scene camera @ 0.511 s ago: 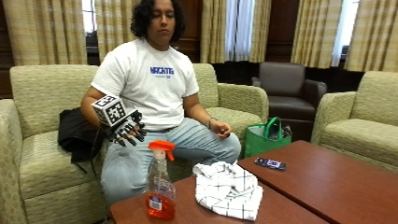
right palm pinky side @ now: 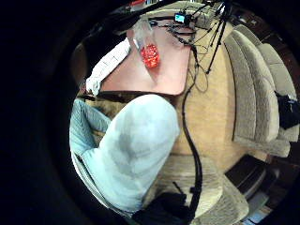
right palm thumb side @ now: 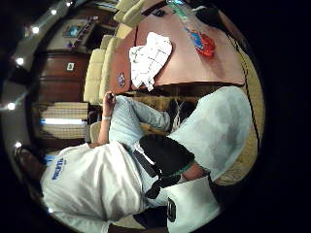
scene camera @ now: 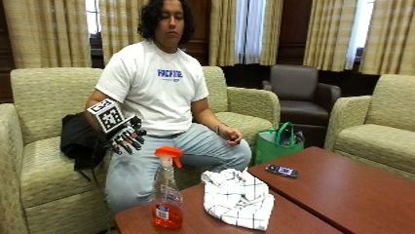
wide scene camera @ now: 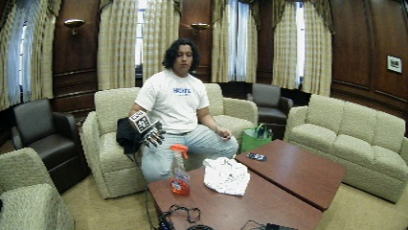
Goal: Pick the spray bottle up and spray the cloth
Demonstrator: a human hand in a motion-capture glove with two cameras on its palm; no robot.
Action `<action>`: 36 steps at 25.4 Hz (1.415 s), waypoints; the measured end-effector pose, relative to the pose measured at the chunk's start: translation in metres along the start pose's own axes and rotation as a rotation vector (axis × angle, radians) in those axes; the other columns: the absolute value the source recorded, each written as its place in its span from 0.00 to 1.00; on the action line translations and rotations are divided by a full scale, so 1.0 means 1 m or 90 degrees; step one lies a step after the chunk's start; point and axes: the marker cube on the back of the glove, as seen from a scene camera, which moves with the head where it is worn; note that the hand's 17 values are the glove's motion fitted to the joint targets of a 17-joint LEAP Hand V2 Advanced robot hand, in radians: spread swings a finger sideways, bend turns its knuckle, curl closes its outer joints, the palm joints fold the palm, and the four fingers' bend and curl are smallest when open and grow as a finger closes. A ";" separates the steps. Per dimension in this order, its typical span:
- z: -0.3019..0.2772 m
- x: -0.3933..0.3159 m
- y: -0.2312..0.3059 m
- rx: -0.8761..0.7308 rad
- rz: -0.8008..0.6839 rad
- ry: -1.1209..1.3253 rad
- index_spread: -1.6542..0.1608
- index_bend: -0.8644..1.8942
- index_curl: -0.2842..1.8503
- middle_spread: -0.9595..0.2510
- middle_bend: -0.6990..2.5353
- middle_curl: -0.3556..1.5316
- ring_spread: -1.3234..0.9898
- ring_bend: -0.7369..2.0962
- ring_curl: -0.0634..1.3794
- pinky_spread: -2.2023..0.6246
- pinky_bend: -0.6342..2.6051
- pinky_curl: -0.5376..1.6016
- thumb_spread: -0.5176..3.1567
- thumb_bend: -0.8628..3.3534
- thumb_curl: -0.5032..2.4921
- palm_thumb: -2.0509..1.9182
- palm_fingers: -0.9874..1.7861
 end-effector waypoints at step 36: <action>0.025 0.042 -0.178 0.051 0.131 -0.325 0.69 0.34 0.24 0.66 0.29 0.36 0.54 0.40 0.25 0.86 0.28 0.39 0.38 0.20 0.27 0.63 0.47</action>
